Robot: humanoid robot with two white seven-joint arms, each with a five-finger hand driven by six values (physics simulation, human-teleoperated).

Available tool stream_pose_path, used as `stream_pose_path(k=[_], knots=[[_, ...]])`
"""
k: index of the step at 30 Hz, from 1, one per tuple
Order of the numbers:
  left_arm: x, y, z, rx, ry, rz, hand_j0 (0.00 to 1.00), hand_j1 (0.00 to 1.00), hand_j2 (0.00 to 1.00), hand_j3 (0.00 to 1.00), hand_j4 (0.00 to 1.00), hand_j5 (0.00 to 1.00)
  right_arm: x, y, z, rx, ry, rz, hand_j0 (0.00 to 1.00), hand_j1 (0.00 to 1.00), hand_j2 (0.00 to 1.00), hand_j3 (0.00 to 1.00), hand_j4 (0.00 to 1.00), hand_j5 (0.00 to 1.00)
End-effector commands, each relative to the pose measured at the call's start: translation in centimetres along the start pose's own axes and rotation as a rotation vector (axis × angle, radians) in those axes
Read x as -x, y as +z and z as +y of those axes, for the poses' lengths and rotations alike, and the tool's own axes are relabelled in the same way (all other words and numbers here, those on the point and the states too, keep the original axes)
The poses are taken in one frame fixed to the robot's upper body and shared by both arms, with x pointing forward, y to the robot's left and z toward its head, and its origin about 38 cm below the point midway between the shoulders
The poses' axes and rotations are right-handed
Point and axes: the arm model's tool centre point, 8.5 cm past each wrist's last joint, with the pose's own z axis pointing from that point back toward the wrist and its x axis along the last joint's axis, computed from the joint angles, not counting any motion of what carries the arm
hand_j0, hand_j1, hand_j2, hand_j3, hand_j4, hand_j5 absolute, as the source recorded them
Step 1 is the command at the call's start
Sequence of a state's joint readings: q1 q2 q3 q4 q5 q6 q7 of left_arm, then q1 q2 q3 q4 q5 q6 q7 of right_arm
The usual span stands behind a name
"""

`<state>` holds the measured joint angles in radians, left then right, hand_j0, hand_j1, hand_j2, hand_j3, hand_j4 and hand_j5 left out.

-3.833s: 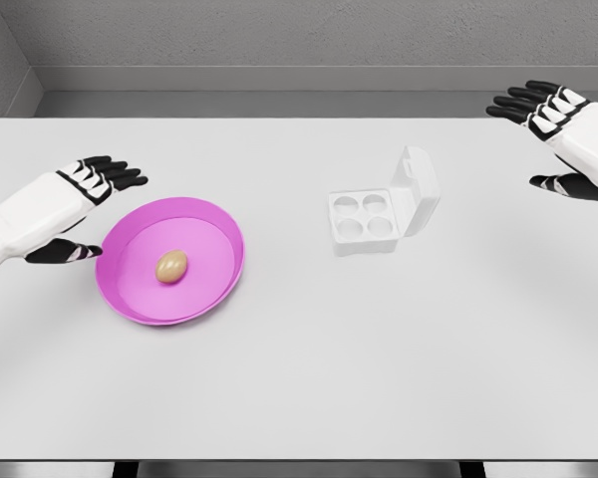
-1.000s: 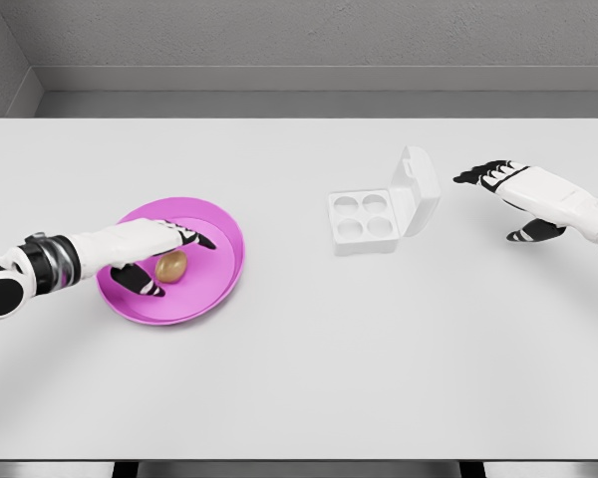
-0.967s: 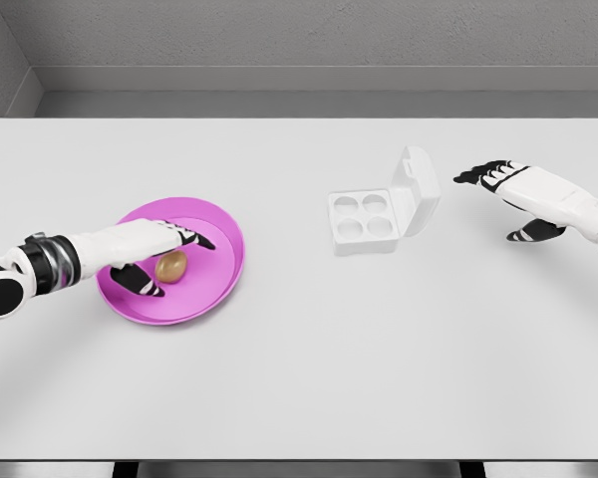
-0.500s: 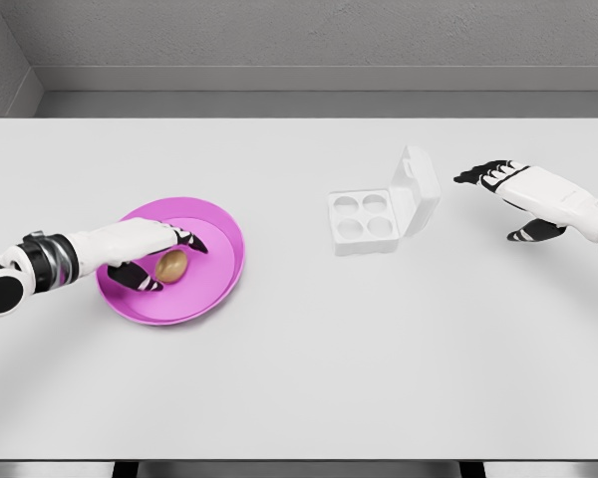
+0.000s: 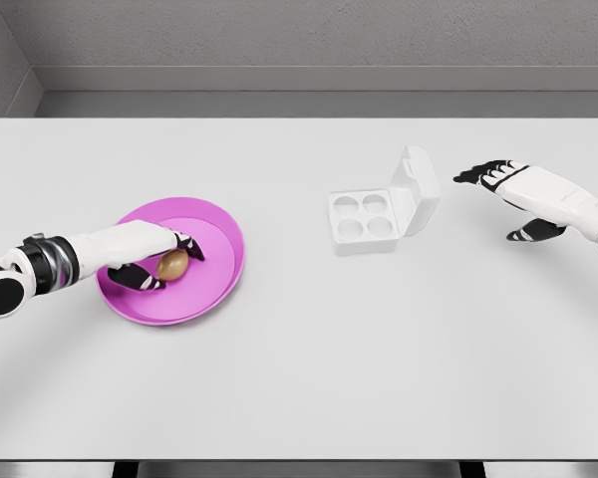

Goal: Pack egg into the box and close the box lid

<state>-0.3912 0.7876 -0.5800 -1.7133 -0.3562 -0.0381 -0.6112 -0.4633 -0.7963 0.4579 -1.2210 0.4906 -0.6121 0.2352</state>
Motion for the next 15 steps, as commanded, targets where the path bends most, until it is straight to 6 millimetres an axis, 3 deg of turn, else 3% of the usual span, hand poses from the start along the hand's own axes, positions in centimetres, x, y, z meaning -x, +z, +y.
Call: stream_pose_path(k=[1, 4, 15], knots=[[0.01, 0.03, 0.08, -0.002, 0.000, -0.001, 0.61, 0.61, 0.61, 0.61, 0.61, 0.61, 0.05, 0.06, -0.09, 0.005, -0.005, 0.001, 1.00, 1.00, 1.00, 1.00, 1.00, 1.00], [-0.04, 0.04, 0.10, -0.002, -0.001, -0.002, 0.52, 0.52, 0.52, 0.52, 0.52, 0.52, 0.01, 0.04, -0.12, 0.005, -0.005, 0.000, 1.00, 1.00, 1.00, 1.00, 1.00, 1.00], [-0.32, 0.29, 0.97, -0.024, -0.012, -0.009, 0.46, 0.46, 0.46, 0.46, 0.46, 0.46, 0.08, 0.11, -0.12, 0.005, -0.006, 0.002, 1.00, 1.00, 1.00, 1.00, 1.00, 1.00]])
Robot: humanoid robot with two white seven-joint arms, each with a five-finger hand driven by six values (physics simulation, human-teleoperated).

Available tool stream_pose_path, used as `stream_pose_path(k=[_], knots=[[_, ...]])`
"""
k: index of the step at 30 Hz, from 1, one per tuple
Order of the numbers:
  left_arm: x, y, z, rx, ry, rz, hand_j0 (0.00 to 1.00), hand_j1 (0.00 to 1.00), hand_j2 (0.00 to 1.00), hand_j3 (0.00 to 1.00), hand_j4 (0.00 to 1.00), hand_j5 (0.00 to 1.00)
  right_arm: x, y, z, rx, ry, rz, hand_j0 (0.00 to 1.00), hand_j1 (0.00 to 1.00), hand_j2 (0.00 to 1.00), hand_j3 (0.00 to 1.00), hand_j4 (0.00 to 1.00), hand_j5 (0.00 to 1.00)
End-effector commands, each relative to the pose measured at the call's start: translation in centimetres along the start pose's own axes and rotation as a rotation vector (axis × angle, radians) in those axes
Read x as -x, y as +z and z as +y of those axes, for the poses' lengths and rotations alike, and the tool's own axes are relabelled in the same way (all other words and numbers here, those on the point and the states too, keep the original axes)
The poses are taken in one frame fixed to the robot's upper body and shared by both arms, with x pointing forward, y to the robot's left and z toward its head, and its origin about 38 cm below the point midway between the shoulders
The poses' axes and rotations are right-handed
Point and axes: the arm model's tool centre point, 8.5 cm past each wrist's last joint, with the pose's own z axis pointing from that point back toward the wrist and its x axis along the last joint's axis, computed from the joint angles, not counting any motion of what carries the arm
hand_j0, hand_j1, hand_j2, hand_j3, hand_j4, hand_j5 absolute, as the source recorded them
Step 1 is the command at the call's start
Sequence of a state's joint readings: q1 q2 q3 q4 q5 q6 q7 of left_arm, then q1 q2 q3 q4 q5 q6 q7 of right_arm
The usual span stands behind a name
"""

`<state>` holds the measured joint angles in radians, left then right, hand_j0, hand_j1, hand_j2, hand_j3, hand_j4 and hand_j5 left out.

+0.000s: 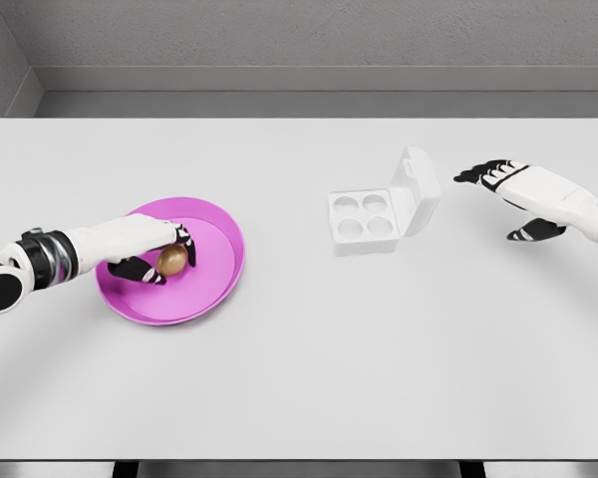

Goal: Pack egg into the box and close the box lid

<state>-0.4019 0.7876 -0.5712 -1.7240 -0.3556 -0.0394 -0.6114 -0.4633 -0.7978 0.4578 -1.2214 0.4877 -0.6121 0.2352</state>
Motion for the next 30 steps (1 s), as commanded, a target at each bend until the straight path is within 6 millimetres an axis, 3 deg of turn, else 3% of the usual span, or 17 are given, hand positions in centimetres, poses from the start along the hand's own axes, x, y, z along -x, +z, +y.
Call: stream_pose_path(k=[1, 30], knots=[[0.0, 0.1, 0.2, -0.005, 0.000, -0.002, 0.46, 0.46, 0.46, 0.46, 0.46, 0.46, 0.1, 0.1, -0.1, 0.004, -0.004, 0.002, 1.00, 1.00, 1.00, 1.00, 1.00, 1.00], [-2.4, -0.3, 3.6, -0.097, -0.034, -0.065, 0.40, 0.40, 0.40, 0.40, 0.40, 0.40, 0.0, 0.1, -0.1, 0.005, -0.007, 0.001, 1.00, 1.00, 1.00, 1.00, 1.00, 1.00]])
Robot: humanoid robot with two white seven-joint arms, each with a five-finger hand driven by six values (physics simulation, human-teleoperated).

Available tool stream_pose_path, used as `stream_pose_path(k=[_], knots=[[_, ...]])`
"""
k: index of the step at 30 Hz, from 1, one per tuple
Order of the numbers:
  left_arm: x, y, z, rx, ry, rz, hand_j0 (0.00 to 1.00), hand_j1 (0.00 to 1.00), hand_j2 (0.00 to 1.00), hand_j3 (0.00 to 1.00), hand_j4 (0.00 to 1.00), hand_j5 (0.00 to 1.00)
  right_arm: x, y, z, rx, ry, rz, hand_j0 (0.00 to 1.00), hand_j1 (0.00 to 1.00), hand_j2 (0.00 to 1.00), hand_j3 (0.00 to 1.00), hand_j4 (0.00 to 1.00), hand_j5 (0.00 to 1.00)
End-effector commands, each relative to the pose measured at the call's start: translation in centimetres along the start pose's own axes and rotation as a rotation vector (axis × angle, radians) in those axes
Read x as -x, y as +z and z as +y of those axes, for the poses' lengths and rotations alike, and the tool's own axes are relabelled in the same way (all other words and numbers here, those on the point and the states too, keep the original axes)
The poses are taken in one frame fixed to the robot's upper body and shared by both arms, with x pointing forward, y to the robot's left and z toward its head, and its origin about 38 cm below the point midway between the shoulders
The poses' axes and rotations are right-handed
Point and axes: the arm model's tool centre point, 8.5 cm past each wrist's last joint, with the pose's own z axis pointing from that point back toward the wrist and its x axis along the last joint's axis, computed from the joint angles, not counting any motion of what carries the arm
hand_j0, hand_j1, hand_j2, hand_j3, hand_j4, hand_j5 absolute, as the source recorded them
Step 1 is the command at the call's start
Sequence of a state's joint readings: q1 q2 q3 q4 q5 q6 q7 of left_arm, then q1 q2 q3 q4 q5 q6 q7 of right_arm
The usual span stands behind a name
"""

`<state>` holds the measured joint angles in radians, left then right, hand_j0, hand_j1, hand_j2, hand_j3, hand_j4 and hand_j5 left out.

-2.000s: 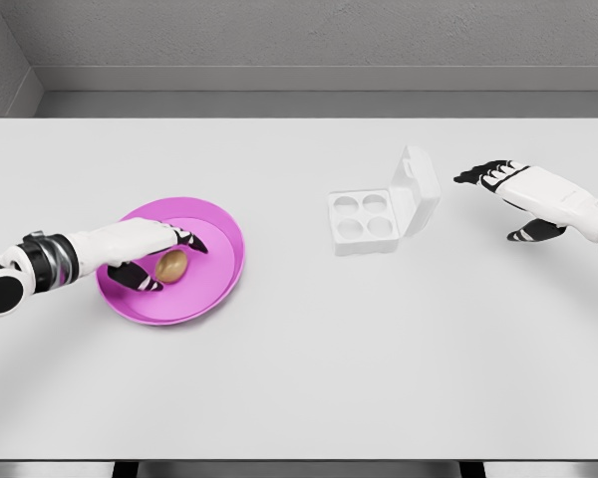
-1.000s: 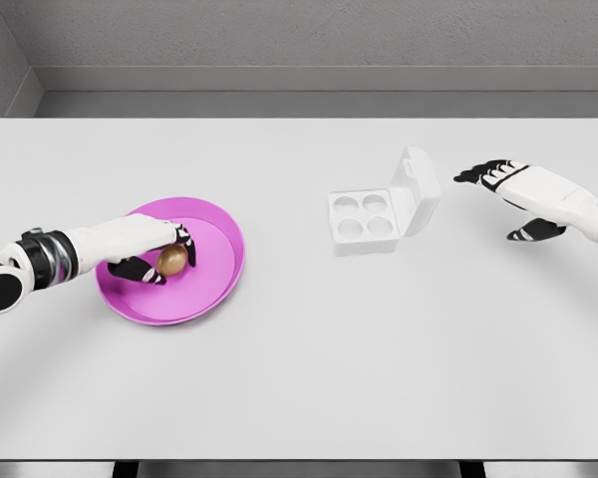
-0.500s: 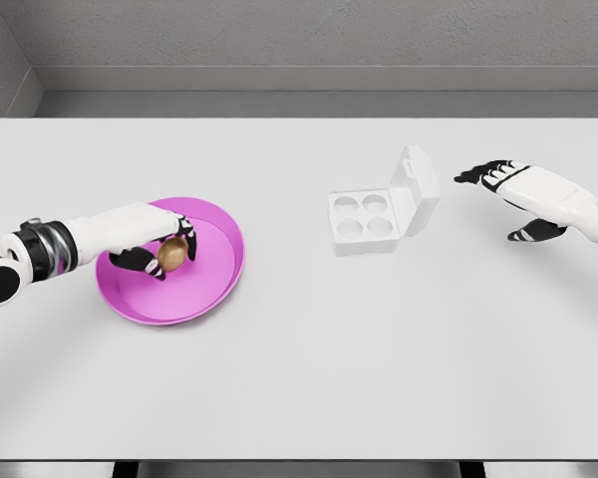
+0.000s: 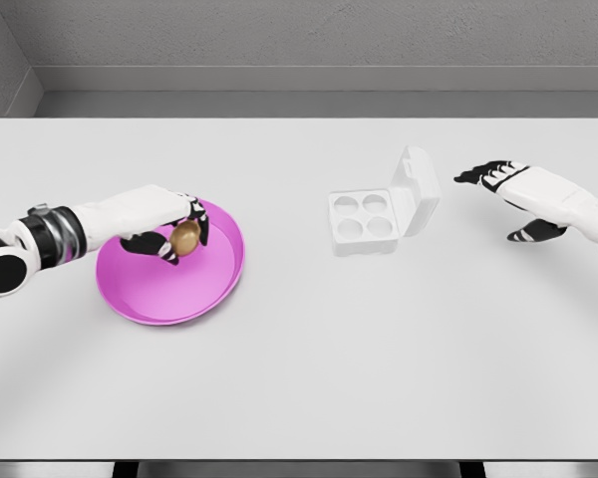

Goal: Pack egg into the box and close the box lid

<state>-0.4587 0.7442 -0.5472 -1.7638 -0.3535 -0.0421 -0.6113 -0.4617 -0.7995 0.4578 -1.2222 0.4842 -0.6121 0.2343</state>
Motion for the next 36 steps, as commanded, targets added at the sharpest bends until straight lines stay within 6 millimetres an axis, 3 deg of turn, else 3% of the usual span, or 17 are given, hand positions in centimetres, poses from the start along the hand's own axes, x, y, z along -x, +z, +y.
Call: stream_pose_path(k=[1, 16, 36], knots=[[-0.5, -0.4, 0.1, -0.012, 0.008, -0.019, 0.40, 0.40, 0.40, 0.40, 0.40, 0.40, 0.0, 0.0, -0.1, 0.005, -0.004, 0.001, 1.00, 1.00, 1.00, 1.00, 1.00, 1.00], [-3.3, -2.1, 1.9, -0.073, 0.007, -0.102, 0.37, 0.37, 0.37, 0.37, 0.37, 0.37, 0.0, 0.1, 0.0, 0.004, -0.006, 0.001, 1.00, 1.00, 1.00, 1.00, 1.00, 1.00], [-6.4, -4.4, 2.6, -0.121, 0.039, -0.190, 0.36, 0.36, 0.36, 0.36, 0.36, 0.36, 0.0, 0.0, -0.1, 0.006, -0.006, -0.001, 1.00, 1.00, 1.00, 1.00, 1.00, 1.00]])
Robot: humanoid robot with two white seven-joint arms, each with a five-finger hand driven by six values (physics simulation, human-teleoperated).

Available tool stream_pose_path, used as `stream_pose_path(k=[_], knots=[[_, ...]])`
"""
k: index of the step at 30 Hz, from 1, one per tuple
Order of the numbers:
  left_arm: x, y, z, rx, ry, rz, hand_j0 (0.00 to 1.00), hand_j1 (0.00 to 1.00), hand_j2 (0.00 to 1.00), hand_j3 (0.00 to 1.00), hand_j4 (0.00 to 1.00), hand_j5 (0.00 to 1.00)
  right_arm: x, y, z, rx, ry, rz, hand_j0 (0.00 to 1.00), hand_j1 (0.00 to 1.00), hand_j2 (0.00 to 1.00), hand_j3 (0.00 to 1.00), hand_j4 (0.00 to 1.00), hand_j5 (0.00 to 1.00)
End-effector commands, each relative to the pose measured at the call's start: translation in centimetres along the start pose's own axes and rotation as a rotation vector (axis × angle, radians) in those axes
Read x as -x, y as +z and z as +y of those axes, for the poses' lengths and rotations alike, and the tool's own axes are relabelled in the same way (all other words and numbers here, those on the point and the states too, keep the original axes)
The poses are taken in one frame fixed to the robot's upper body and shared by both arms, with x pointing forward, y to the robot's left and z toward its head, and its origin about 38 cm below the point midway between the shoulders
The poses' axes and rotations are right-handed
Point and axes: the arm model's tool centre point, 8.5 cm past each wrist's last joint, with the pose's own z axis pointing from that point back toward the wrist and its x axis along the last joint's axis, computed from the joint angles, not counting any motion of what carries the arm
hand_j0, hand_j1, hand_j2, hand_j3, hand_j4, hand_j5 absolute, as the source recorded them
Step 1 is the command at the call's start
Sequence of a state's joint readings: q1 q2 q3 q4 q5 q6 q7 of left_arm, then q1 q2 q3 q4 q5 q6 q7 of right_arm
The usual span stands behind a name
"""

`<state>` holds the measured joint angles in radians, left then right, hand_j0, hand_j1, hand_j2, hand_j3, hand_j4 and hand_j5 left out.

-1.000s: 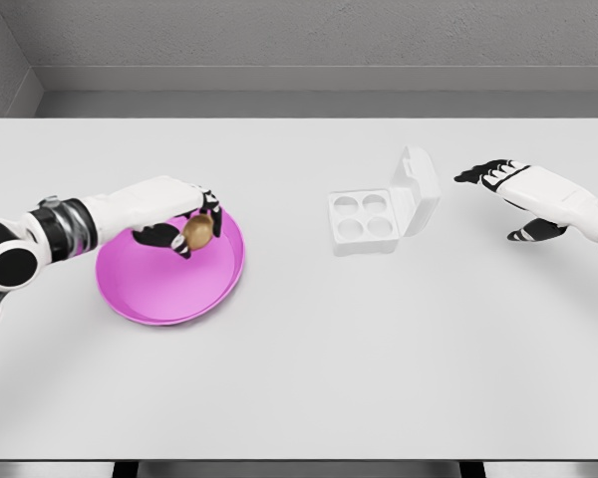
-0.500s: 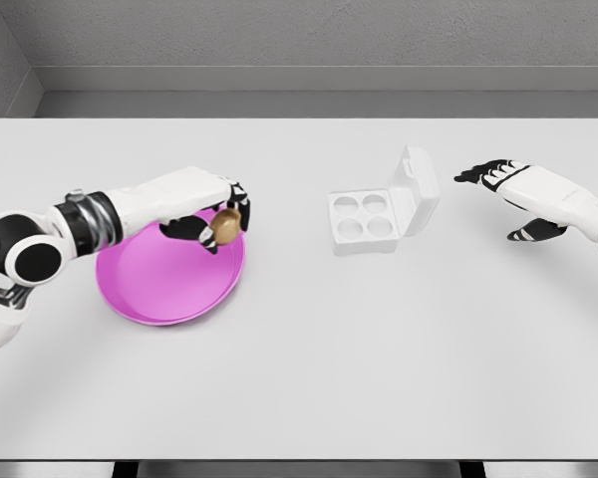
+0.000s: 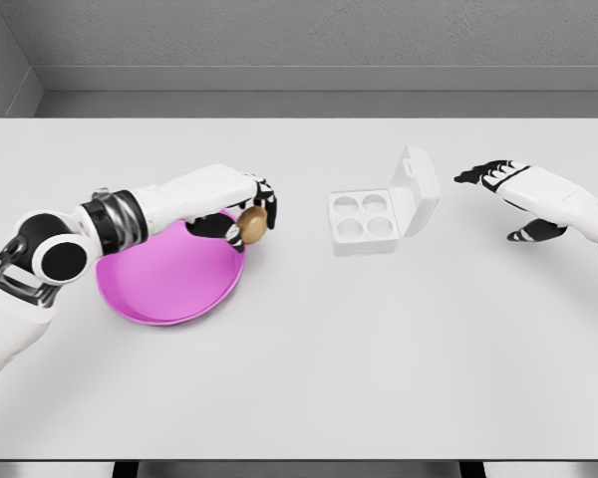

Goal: Pack egg into the box and close the box lid

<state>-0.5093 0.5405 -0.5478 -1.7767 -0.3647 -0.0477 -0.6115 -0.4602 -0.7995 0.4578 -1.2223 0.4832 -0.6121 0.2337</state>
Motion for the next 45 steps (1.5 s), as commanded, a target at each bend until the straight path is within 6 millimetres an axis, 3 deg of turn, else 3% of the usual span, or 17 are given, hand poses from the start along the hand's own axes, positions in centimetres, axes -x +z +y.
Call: stream_pose_path(k=[1, 23, 45], knots=[[-0.3, -0.3, 0.0, -0.006, 0.008, -0.011, 0.36, 0.36, 0.36, 0.36, 0.36, 0.36, 0.0, 0.0, -0.1, 0.004, -0.004, 0.001, 1.00, 1.00, 1.00, 1.00, 1.00, 1.00], [-3.5, -4.0, 0.5, -0.060, 0.036, -0.095, 0.36, 0.36, 0.36, 0.36, 0.36, 0.36, 0.1, 0.2, -0.2, 0.003, -0.003, 0.004, 1.00, 1.00, 1.00, 1.00, 1.00, 1.00], [-4.0, -8.9, 0.9, -0.066, 0.083, -0.087, 0.36, 0.36, 0.36, 0.36, 0.36, 0.36, 0.1, 0.1, -0.1, 0.003, -0.003, 0.003, 1.00, 1.00, 1.00, 1.00, 1.00, 1.00]])
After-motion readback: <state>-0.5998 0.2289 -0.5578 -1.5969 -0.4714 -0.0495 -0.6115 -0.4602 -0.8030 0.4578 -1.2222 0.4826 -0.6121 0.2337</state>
